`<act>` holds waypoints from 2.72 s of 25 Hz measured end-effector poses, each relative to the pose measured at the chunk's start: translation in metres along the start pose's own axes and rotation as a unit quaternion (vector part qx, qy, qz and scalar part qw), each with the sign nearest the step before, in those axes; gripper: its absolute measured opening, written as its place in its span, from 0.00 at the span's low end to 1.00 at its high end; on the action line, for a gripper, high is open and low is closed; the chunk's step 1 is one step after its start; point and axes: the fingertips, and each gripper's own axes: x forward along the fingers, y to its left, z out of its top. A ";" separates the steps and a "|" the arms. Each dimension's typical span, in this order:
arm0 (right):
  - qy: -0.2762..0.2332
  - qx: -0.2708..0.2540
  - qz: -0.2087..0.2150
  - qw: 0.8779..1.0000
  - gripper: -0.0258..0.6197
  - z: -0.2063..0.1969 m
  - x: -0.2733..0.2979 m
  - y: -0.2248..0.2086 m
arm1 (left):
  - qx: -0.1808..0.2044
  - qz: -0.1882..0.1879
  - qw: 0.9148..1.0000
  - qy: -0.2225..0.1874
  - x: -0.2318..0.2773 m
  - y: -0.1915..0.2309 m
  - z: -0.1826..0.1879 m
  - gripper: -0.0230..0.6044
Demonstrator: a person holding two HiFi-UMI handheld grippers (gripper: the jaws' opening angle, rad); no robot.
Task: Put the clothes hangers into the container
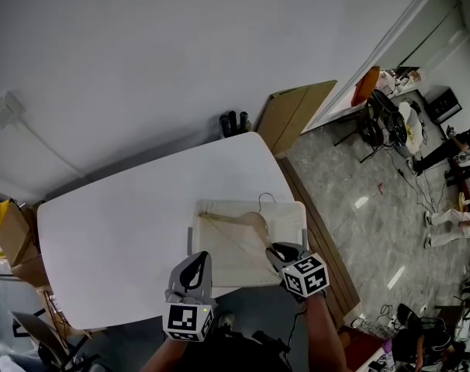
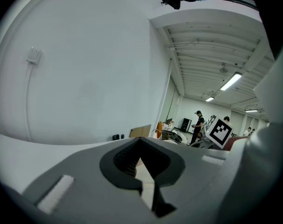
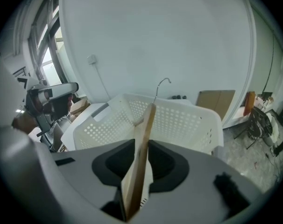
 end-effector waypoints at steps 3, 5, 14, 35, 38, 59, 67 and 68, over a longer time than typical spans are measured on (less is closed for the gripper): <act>-0.003 0.000 -0.001 1.000 0.19 0.000 -0.002 -0.001 | 0.000 0.001 1.000 -0.001 0.000 0.000 0.000 0.05; -0.003 0.000 -0.003 1.000 0.20 0.000 -0.002 -0.003 | -0.001 0.001 1.000 -0.001 0.000 -0.001 -0.001 0.05; -0.012 0.001 -0.009 1.000 0.20 0.005 -0.009 -0.002 | -0.002 -0.004 1.000 -0.003 -0.003 -0.003 -0.001 0.05; -0.029 0.017 -0.025 0.999 0.06 -0.002 -0.034 0.006 | 0.011 -0.009 1.000 -0.021 -0.017 -0.027 0.010 0.05; -0.030 0.017 -0.029 0.999 0.06 -0.004 -0.037 0.008 | 0.013 -0.011 1.000 -0.024 -0.020 -0.032 0.012 0.05; -0.149 0.020 -0.078 0.986 0.06 -0.016 -0.124 0.060 | 0.039 -0.022 0.997 -0.057 -0.074 -0.097 0.019 0.05; -0.197 0.032 -0.101 0.975 0.06 -0.043 -0.177 0.086 | 0.049 -0.024 0.996 -0.072 -0.117 -0.135 0.015 0.05; -0.205 0.032 -0.102 0.973 0.06 -0.046 -0.184 0.091 | 0.050 -0.024 0.996 -0.073 -0.123 -0.139 0.013 0.05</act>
